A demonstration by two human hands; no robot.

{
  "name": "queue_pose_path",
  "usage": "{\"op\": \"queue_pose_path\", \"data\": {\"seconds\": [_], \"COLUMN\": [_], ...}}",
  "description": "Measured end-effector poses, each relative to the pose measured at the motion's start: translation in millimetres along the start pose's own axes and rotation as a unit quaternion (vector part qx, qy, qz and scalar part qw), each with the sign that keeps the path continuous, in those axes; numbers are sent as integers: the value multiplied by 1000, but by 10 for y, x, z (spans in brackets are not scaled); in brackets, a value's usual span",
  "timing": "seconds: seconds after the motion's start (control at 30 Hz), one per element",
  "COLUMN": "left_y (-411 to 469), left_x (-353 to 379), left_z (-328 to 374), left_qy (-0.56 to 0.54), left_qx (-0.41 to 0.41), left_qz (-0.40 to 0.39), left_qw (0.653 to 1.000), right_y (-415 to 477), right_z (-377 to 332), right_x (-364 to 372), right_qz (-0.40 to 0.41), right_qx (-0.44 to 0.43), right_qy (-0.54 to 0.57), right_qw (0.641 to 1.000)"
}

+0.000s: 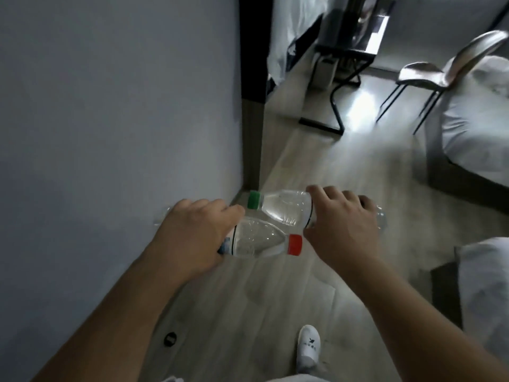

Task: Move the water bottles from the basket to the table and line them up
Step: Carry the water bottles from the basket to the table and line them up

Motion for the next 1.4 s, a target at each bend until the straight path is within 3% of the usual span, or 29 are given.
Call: {"op": "queue_pose_path", "data": {"seconds": [0.23, 0.47, 0.7, 1.1, 1.4], "left_y": [1258, 2445, 3355, 5189, 6720], "left_x": [-31, -136, -208, 2, -126], "left_z": [1001, 2010, 2604, 2677, 2345], "left_qy": [30, 34, 34, 21, 14], "left_qx": [135, 197, 251, 293, 324], "left_qz": [30, 33, 50, 24, 34], "left_qw": [990, 979, 966, 956, 945], "right_y": [177, 497, 870, 2111, 3368], "right_z": [1478, 2922, 3854, 4581, 4884], "right_x": [108, 77, 108, 558, 745], "right_qz": [0, 53, 64, 86, 51], "right_qx": [119, 192, 232, 267, 299], "right_qy": [-26, -22, -31, -85, -84], "right_qw": [993, 980, 970, 956, 949]}}
Point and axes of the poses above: each hand's wrist, its own y-axis towards the middle knuckle, its own x-axis out of the palm, z = x × y, the point moved 6 cm from there along y, towards the middle knuckle, and after that the axes turned 4 degrees about x, right-handed, at the moved point
